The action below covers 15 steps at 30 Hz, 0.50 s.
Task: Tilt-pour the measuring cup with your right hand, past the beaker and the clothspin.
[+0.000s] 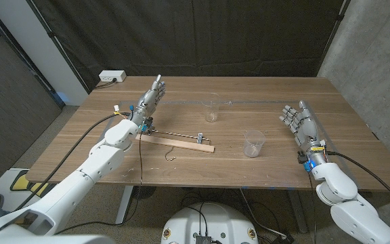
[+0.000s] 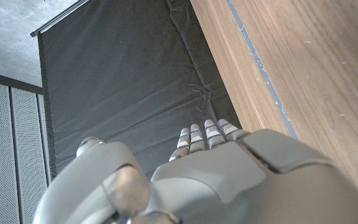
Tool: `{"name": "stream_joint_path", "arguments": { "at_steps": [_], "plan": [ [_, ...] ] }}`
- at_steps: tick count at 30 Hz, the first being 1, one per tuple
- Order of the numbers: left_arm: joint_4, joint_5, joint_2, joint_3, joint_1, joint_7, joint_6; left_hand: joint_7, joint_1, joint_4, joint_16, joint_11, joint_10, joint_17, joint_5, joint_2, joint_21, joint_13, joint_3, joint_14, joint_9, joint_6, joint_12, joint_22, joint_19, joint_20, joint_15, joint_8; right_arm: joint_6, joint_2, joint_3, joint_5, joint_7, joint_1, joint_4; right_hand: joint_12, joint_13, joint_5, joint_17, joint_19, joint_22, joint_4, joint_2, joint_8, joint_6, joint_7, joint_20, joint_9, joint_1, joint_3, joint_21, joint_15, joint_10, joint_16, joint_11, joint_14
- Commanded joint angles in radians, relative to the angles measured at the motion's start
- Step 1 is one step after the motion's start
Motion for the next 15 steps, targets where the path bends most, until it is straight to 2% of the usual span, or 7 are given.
{"name": "stream_joint_path", "arguments": {
  "at_steps": [1,15],
  "plan": [
    [-0.007,0.004,0.001,0.006,-0.005,-0.004,0.008,-0.002,0.015,-0.004,0.001,-0.001,0.008,0.003,0.003,0.000,0.006,0.004,-0.001,0.004,0.004,0.007,-0.001,0.003,0.004,0.005,0.001,0.002,-0.004,0.002,0.034,-0.026,-0.023,-0.081,-0.056,0.009,0.005,0.005,0.001,0.007,0.004,0.000,-0.009,0.006,0.010,0.001,-0.019,0.006,0.004,-0.002,-0.002,-0.004,0.012,0.005,0.000,0.010],
    [-0.018,0.009,-0.001,0.010,0.004,0.004,0.008,-0.003,0.025,-0.008,-0.001,0.001,0.011,0.003,0.000,0.005,0.006,0.004,0.000,0.005,0.004,0.009,-0.002,0.003,0.004,0.007,-0.001,0.001,0.014,0.024,0.053,-0.061,-0.028,-0.149,-0.087,0.009,0.006,0.008,0.001,0.013,0.004,-0.003,-0.010,0.006,0.016,-0.005,-0.019,0.006,0.008,-0.004,-0.006,-0.009,0.019,0.005,-0.004,0.018]
  ]
}}
